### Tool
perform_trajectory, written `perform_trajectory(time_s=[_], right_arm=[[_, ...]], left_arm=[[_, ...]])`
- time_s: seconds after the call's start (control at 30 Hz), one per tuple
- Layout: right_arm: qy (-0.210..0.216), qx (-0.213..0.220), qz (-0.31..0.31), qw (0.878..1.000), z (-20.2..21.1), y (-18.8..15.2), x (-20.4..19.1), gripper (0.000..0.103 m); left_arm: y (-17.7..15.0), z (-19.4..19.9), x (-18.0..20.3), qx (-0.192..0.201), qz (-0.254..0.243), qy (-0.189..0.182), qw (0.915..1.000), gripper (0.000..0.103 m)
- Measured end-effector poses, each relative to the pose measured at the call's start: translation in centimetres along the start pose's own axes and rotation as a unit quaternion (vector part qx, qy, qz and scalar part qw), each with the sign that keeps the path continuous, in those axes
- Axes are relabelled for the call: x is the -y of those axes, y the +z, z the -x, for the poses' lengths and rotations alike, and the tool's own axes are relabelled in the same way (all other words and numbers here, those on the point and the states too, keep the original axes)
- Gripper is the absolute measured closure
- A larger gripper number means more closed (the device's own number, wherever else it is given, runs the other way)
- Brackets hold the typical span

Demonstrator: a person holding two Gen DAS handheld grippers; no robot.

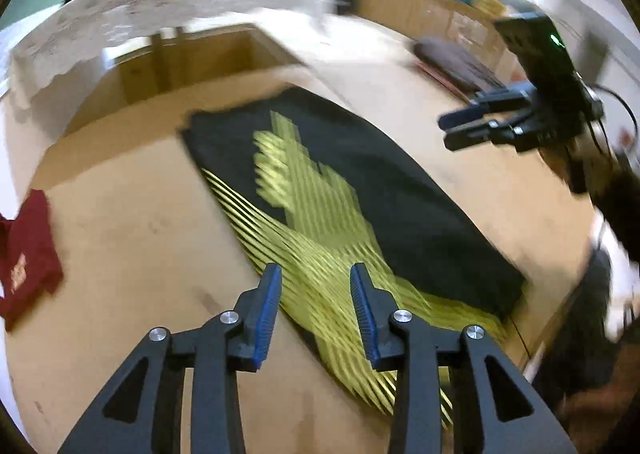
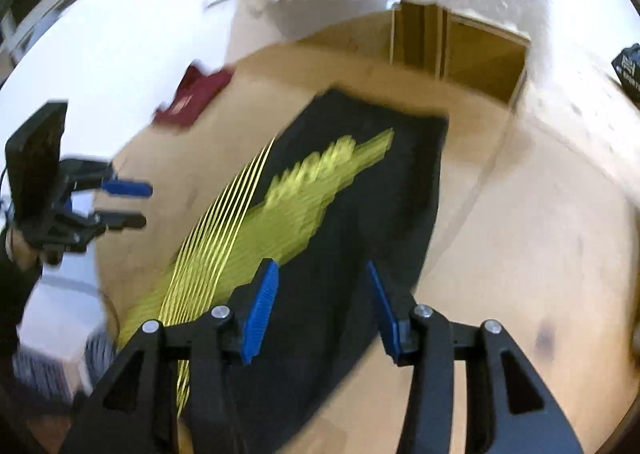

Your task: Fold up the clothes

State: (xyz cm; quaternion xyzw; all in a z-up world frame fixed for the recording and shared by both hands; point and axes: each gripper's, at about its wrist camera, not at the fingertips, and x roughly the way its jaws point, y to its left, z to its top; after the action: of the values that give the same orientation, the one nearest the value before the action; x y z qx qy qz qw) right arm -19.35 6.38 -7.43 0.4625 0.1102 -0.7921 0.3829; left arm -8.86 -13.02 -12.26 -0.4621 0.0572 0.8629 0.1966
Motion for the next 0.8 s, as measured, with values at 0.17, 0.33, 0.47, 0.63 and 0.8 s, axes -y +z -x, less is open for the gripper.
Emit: perform_trajectory(time_s=[0.17,0.33,0.47,0.63,0.8], right_arm=[[0.02,-0.034,-0.077,0.996,1.1,-10.1,-3.0,0.047],[-0.009,-0.037,-0.111,0.993,2.2,-13.3,-4.3,0.047],[-0.036,-0.022,-0.095,0.995,3.0,-13.5,-5.1,0.046],[-0.048,-0.014,-0.072,0.996,3.5,-13.5,-5.3,0.046],[-0.035,-0.008,-0.072,0.997,4.0,-13.7,-4.6,0.046]], left_arm=[[-4.8,0.9,4.6,-0.057,0.028,-0.043,0.9971,0.069],[-6.8,1.7,4.4,-0.068,0.104,-0.033,0.9917,0.065],[-7.5,2.5,3.8,-0.075,0.175,-0.049,0.9805,0.058],[-7.6,1.6,5.0,-0.111,0.195,-0.05,0.9733,0.058],[-6.6,0.6,6.2,-0.135,0.197,-0.03,0.9706,0.058]])
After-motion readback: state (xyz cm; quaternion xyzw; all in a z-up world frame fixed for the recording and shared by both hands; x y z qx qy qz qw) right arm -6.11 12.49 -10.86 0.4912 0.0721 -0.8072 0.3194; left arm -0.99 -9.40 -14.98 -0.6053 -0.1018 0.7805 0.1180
